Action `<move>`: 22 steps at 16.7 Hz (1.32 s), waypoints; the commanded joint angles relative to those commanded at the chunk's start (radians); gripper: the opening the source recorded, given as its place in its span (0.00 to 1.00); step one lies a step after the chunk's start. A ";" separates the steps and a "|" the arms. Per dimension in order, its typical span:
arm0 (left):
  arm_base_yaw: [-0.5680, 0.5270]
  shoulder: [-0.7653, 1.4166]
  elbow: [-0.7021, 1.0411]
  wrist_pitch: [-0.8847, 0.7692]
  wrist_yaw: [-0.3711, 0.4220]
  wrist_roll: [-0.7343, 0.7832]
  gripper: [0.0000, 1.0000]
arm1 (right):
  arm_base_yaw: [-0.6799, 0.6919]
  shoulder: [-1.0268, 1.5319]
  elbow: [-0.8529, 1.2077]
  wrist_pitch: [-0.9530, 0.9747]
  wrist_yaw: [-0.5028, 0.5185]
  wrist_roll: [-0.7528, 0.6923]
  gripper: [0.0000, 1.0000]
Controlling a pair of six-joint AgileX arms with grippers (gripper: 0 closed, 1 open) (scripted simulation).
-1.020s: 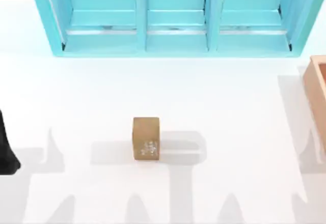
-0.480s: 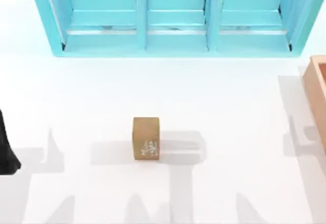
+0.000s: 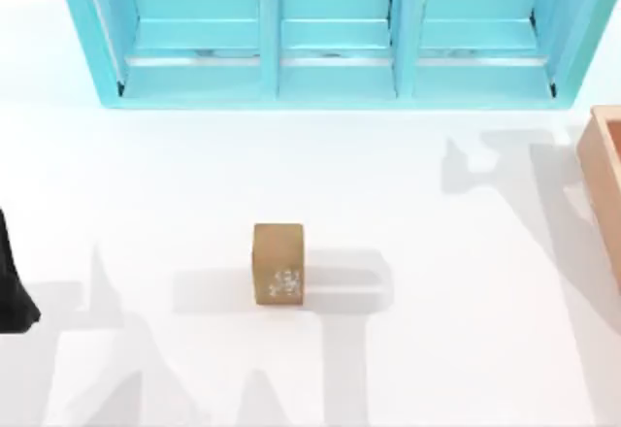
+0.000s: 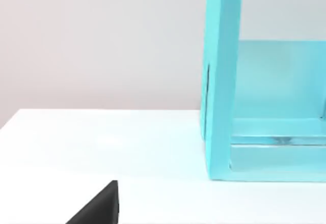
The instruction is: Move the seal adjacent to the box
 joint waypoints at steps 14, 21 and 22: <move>0.000 0.000 0.000 0.000 0.000 0.000 1.00 | 0.350 1.232 1.135 -0.823 -0.057 0.412 1.00; 0.000 0.000 0.000 0.000 0.000 0.000 1.00 | 0.391 1.488 1.344 -0.997 -0.114 0.511 1.00; 0.000 0.000 0.000 0.000 0.000 0.000 1.00 | 0.392 1.496 1.350 -1.002 -0.117 0.514 1.00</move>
